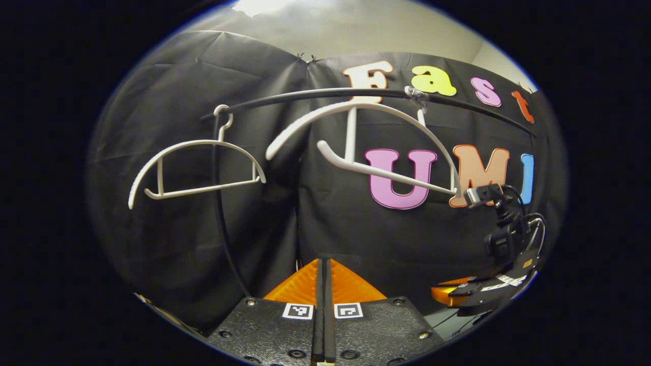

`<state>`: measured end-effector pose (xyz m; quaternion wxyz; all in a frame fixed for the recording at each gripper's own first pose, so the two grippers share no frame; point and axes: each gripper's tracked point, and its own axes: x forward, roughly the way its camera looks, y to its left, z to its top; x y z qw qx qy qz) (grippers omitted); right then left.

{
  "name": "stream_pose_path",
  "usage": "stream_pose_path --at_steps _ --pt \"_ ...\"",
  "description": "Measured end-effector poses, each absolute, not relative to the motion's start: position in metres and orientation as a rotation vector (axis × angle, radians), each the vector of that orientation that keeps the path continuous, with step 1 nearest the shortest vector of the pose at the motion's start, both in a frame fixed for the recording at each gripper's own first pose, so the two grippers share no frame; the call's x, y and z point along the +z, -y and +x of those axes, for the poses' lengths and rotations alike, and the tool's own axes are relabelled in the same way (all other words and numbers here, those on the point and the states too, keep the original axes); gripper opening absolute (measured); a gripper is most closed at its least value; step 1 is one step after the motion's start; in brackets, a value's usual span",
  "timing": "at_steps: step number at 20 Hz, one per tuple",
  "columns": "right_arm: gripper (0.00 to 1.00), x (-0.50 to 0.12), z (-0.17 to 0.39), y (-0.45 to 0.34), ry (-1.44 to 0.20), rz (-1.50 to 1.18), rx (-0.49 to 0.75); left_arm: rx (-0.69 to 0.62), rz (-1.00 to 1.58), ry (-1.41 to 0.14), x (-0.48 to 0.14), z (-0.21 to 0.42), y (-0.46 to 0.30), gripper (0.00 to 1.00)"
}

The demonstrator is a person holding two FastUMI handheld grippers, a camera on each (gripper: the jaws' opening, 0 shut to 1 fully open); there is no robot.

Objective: Grasp the clothes on the hanger with both hands and then place them into the laundry hamper below.

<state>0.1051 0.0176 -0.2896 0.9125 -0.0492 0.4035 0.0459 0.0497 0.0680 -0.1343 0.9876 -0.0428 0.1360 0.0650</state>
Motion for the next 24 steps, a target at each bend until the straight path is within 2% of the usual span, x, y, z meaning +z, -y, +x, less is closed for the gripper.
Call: stream_pose_path --at_steps 2,5,6,9,10,11,12,21,22,23,24 --pt "0.08 -0.276 0.106 -0.012 -0.807 -0.08 0.067 0.102 -0.089 -0.283 -0.137 0.053 -0.058 0.1" --pt "0.08 -0.25 0.112 0.001 -0.751 -0.045 0.018 0.048 -0.102 -0.296 -0.141 0.058 -0.041 0.32" --pt "0.08 -0.241 0.114 0.007 -0.725 -0.039 -0.001 0.028 -0.107 -0.297 -0.141 0.06 -0.034 0.35" --pt "0.08 -0.214 0.118 0.019 -0.651 -0.027 -0.05 -0.008 -0.102 -0.293 -0.139 0.066 -0.021 0.59" --pt "0.08 -0.206 0.117 0.022 -0.628 -0.022 -0.059 -0.023 -0.104 -0.284 -0.136 0.068 -0.015 0.63" --pt "0.03 -0.195 0.118 0.024 -0.6 -0.014 -0.064 -0.034 -0.106 -0.28 -0.135 0.071 -0.011 0.63" --pt "0.08 -0.19 0.118 0.027 -0.575 -0.007 -0.072 -0.045 -0.109 -0.277 -0.133 0.072 -0.006 0.69" --pt "0.07 -0.099 0.112 0.035 -0.298 -0.027 -0.098 -0.13 -0.116 -0.165 -0.082 0.083 0.028 0.69" --pt "0.07 -0.088 0.111 0.036 -0.271 -0.036 -0.101 -0.138 -0.121 -0.15 -0.074 0.084 0.031 0.63" --pt "0.07 -0.077 0.11 0.035 -0.244 -0.049 -0.104 -0.146 -0.128 -0.132 -0.065 0.083 0.034 0.69" --pt "0.08 -0.067 0.109 0.034 -0.218 -0.062 -0.107 -0.155 -0.133 -0.112 -0.055 0.083 0.036 0.69"
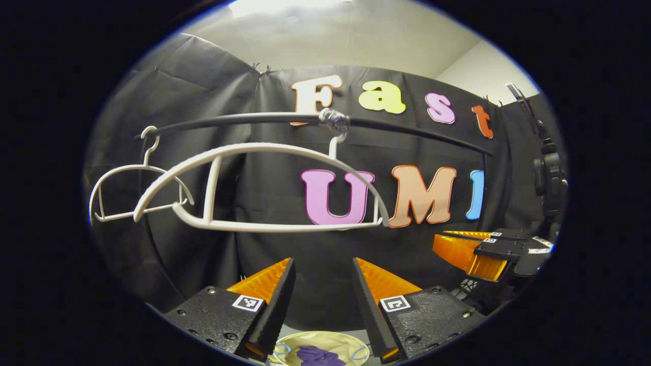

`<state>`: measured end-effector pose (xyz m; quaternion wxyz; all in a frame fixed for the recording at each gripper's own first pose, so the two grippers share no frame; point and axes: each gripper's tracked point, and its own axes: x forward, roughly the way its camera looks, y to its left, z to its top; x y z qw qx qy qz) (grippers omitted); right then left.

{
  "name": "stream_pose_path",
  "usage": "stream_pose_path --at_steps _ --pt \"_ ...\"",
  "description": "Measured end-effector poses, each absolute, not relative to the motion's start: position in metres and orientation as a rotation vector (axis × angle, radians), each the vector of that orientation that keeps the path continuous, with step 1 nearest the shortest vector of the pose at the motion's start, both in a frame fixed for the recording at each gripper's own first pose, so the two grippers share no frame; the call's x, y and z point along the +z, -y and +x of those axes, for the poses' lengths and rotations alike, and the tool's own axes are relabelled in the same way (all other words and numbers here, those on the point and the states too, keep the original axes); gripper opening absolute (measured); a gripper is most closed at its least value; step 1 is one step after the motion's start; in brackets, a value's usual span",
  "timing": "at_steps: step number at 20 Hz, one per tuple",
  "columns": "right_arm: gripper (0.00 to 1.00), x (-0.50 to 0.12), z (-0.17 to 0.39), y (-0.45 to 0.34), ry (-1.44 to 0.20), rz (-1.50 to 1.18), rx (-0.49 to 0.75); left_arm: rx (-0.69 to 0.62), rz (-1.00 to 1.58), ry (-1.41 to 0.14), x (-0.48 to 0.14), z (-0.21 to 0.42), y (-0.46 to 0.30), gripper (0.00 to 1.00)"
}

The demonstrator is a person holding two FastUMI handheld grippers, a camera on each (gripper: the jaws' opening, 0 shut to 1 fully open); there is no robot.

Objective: Grasp the clothes on the hanger with both hands and then place them into the laundry hamper below.

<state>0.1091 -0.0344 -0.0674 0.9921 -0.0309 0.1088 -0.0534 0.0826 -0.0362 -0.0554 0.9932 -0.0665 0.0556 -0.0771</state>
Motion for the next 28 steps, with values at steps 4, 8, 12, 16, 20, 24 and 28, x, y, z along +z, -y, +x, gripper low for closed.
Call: stream_pose_path --at_steps 4,8,12,16,20,24,28 --pt "0.07 -0.025 0.1 0.033 -0.131 -0.064 -0.111 -0.168 -0.123 -0.028 -0.017 0.079 0.043 0.69" --pt "0.13 0.006 0.089 0.031 -0.065 -0.052 -0.114 -0.168 -0.132 0.022 0.014 0.071 0.046 0.63" --pt "0.37 0.025 0.082 0.032 -0.019 -0.05 -0.116 -0.18 -0.133 0.06 0.035 0.062 0.05 0.64" --pt "0.65 0.037 0.073 0.032 0.008 -0.046 -0.114 -0.171 -0.123 0.072 0.041 0.056 0.05 0.86" --pt "0.96 0.041 0.064 0.036 0.025 -0.044 -0.131 -0.157 -0.136 0.07 0.041 0.05 0.05 0.93" --pt "0.99 0.038 0.055 0.038 0.013 -0.049 -0.136 -0.133 -0.146 0.061 0.039 0.046 0.045 0.93" --pt "0.96 0.036 0.05 0.038 0.008 -0.052 -0.14 -0.123 -0.151 0.053 0.035 0.041 0.044 0.93"
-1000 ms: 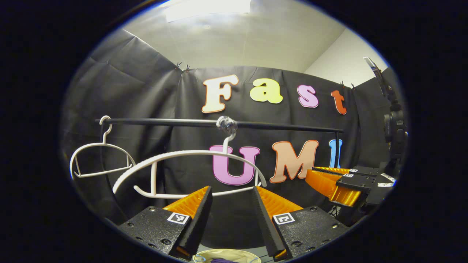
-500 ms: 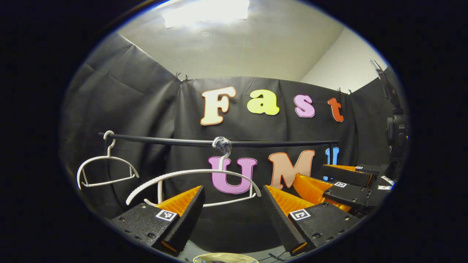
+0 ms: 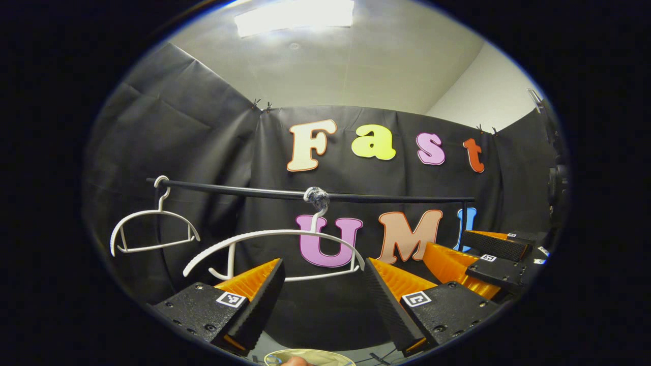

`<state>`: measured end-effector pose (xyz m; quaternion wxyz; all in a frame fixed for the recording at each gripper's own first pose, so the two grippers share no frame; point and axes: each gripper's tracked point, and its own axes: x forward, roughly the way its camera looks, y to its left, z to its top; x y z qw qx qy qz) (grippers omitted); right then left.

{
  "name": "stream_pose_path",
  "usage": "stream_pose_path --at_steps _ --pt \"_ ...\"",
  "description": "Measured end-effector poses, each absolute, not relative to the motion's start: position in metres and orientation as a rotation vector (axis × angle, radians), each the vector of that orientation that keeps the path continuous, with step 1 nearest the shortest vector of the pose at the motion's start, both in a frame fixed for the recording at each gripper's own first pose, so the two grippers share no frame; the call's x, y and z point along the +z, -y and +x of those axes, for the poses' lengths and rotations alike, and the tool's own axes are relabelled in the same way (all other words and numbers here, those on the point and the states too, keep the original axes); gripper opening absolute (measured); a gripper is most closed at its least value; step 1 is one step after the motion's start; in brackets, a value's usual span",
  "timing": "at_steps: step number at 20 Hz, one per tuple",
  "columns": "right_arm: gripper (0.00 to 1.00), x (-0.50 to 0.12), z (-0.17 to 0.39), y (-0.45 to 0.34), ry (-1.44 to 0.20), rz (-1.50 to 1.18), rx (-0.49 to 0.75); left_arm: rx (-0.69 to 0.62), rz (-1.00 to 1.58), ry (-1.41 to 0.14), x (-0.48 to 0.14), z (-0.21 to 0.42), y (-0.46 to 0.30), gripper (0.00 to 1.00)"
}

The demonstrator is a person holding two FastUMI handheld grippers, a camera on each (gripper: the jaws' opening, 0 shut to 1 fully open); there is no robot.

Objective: Grasp the clothes on the hanger with both hands and then place them into the laundry hamper below.

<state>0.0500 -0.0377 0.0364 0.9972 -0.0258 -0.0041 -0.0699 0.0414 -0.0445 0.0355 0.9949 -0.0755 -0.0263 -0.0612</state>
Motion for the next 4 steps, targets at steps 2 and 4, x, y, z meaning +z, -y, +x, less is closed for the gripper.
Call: stream_pose_path --at_steps 2,4 --pt "0.96 0.0357 0.0475 0.0368 0.007 -0.05 -0.14 -0.121 -0.151 0.051 0.0352 0.0397 0.0441 0.93" --pt "0.96 0.0357 0.0448 0.0365 0.005 -0.052 -0.141 -0.123 -0.149 0.053 0.0368 0.0368 0.0451 0.93"
